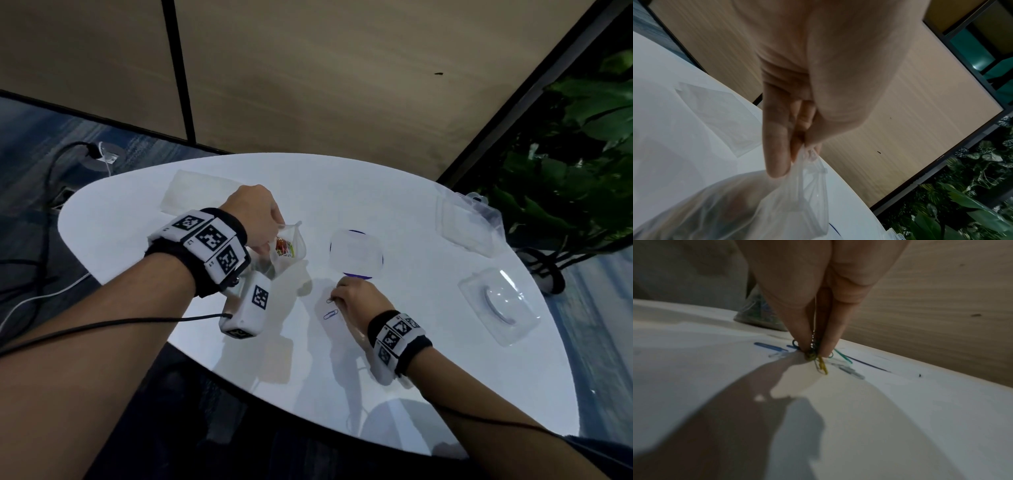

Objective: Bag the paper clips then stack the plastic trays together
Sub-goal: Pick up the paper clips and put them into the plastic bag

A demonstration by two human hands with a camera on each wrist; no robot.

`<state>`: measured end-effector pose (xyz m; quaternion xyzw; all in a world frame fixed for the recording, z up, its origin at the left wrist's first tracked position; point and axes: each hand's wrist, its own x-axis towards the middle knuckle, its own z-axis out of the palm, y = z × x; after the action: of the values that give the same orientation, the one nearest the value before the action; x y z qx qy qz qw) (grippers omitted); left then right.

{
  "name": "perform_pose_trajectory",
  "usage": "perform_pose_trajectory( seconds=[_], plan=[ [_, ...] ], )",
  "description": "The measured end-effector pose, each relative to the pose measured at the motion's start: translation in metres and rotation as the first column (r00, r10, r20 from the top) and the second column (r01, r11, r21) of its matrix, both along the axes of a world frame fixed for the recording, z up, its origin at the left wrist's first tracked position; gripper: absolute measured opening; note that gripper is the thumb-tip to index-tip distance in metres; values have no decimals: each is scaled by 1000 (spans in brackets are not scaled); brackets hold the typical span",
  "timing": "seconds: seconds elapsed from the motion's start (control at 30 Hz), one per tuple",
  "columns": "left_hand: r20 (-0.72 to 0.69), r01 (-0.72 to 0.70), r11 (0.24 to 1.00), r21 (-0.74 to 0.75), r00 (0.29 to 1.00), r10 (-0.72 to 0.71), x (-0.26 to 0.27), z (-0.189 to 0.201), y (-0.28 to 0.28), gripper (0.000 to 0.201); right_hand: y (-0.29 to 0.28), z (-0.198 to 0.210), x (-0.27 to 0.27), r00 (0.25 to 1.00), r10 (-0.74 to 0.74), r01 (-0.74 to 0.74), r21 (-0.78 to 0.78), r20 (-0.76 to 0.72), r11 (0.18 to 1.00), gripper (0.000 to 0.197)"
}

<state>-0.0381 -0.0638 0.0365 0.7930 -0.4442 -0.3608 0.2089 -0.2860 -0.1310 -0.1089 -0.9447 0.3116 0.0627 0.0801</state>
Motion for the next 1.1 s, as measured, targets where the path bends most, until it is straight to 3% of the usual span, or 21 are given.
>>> perform_pose_trajectory(
  seconds=[0.1, 0.23, 0.37, 0.47, 0.53, 0.63, 0.7, 0.9, 1.1],
  plan=[
    [-5, -13, 1000, 3, 1000, 13, -1, 0, -1, 26, -6, 13, 5, 964, -234, 215, 145, 126, 966, 18],
    [-20, 0, 1000, 9, 1000, 0, -2, -1, -3, 25, -18, 35, 7, 776, -561, 441, 389, 289, 809, 12],
    [-29, 0, 1000, 4, 1000, 0, -4, -1, -4, 26, -24, 74, 23, 558, -715, 372, 644, 421, 669, 7],
    [-35, 5, 1000, 2, 999, -5, -8, -1, -3, 30, -19, 102, 43, 472, -722, 218, 726, 506, 652, 8],
    [-52, 16, 1000, 4, 999, -16, -11, -1, -2, 34, -10, 114, 55, 523, -658, 173, 688, 543, 705, 9],
    [-99, 28, 1000, 2, 995, -27, -14, -1, -1, 31, 8, 116, 71, 708, -472, 169, 522, 526, 836, 13],
    [-137, 25, 1000, -8, 990, -26, -14, 0, 1, 29, 16, 110, 78, 780, -403, 179, 446, 478, 877, 18],
    [-160, 86, 996, -21, 983, -88, -17, -1, 4, 15, 25, 96, 83, 873, -307, 192, 312, 379, 930, 19],
    [-139, 116, 993, -12, 983, -117, -21, -2, 2, 26, 23, 105, 81, 903, -294, 209, 276, 314, 938, 19]
  ],
)
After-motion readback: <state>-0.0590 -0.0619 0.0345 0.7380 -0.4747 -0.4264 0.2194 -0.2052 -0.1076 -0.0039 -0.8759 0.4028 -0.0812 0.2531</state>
